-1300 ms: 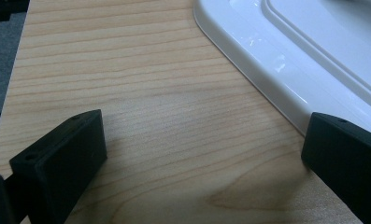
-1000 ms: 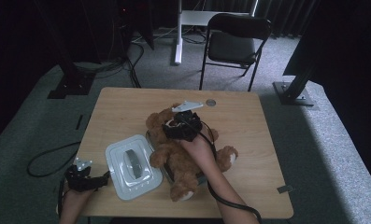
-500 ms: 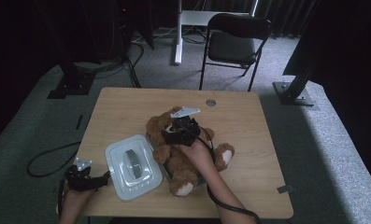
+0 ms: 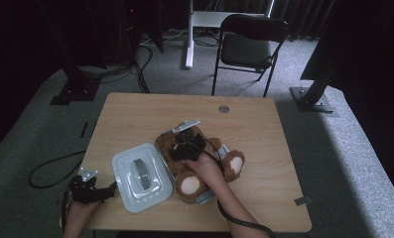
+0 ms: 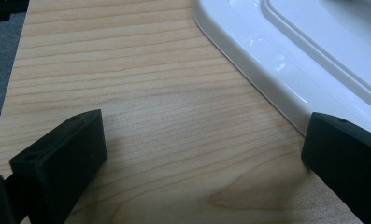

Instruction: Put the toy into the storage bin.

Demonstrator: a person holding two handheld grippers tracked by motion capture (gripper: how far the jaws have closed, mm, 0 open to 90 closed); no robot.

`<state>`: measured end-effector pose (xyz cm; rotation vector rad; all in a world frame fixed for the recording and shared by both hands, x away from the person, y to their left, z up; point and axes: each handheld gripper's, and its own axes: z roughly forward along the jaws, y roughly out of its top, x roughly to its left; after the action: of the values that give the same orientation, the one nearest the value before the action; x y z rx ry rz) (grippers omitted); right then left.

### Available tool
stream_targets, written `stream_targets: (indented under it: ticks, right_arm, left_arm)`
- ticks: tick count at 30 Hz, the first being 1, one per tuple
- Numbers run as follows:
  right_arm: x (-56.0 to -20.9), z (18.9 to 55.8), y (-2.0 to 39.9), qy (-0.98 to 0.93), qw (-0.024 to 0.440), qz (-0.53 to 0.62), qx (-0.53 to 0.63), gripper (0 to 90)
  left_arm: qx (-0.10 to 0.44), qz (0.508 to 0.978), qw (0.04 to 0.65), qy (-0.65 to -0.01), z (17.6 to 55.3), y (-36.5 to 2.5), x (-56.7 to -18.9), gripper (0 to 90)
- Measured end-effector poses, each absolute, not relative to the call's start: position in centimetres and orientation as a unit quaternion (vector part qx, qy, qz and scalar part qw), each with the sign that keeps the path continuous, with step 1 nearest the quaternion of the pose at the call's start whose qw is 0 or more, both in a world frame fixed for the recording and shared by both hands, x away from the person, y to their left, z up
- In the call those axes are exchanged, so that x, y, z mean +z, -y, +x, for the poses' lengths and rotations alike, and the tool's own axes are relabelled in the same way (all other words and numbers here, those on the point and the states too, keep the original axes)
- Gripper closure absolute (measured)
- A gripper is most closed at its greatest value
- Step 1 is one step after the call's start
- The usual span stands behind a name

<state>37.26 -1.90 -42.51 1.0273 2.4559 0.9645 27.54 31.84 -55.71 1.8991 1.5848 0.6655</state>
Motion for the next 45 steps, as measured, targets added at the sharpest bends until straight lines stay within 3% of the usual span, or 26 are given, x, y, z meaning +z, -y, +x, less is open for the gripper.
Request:
stream_targets:
  ticks: [4,10,16,35,45]
  right_arm:
    - [-43.6,37.5,0.7,-0.875,0.156,0.347,0.299,29.9]
    - [-44.9,38.6,-0.1,-0.895,0.11,0.347,0.257,29.9]
    - [-44.9,38.3,-0.3,-0.894,0.128,0.344,0.256,29.8]
    - [-38.7,34.5,3.8,-0.842,0.115,0.34,0.404,29.7]
    - [-35.7,30.6,8.2,-0.816,0.145,0.325,0.456,29.7]
  left_arm:
    - [0.249,0.711,0.286,-0.593,27.5,-31.8,-55.7,0.7]
    - [0.249,0.71,0.286,-0.593,27.5,-31.8,-55.7,0.7]
    - [0.249,0.711,0.286,-0.593,27.5,-31.8,-55.7,0.7]
    - [0.249,0.71,0.286,-0.593,27.5,-31.8,-55.7,0.7]
    - [0.249,0.711,0.286,-0.593,27.5,-31.8,-55.7,0.7]
